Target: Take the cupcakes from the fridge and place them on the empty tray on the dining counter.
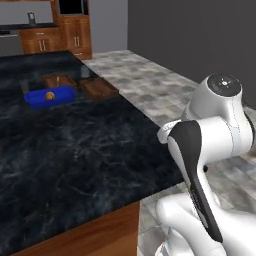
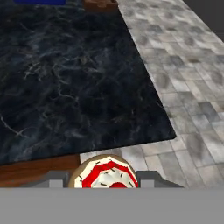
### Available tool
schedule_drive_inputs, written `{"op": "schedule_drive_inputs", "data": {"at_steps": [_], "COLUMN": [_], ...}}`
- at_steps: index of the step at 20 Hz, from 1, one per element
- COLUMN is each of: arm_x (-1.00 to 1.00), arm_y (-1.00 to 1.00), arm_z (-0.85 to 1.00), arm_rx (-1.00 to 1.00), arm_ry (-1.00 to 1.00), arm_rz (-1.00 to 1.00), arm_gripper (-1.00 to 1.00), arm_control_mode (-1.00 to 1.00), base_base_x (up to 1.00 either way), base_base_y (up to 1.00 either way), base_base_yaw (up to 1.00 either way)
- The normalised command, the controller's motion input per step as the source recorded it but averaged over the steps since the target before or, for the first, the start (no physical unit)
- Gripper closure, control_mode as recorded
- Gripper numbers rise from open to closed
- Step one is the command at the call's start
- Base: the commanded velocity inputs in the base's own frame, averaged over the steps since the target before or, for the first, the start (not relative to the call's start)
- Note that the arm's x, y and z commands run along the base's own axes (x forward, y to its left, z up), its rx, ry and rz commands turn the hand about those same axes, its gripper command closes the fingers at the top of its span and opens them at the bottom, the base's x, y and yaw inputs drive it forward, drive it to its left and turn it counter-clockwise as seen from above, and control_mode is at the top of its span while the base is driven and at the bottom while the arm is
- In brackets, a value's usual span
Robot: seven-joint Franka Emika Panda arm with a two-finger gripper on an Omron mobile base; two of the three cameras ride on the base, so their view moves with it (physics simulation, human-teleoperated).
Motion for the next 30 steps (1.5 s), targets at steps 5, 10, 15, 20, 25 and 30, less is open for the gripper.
{"op": "schedule_drive_inputs", "data": {"at_steps": [5,10,15,20,25,30], "arm_x": [0.0,0.0,0.0,0.0,0.0,0.0], "arm_y": [0.0,0.0,0.0,0.0,0.0,0.0], "arm_z": [0.0,0.0,0.0,0.0,0.0,0.0], "arm_rx": [0.0,0.0,0.0,0.0,0.0,0.0], "arm_ry": [0.0,0.0,0.0,0.0,0.0,0.0], "arm_rz": [0.0,0.0,0.0,0.0,0.0,0.0], "arm_gripper": [1.0,1.0,1.0,1.0,1.0,1.0], "arm_control_mode": [1.0,1.0,1.0,1.0,1.0,1.0], "base_base_x": [0.49,0.59,0.78,0.84,0.87,0.87], "base_base_y": [-1.0,-1.0,-1.0,-0.9,-0.75,-0.74], "base_base_yaw": [0.01,0.09,0.21,0.4,0.47,0.48]}}
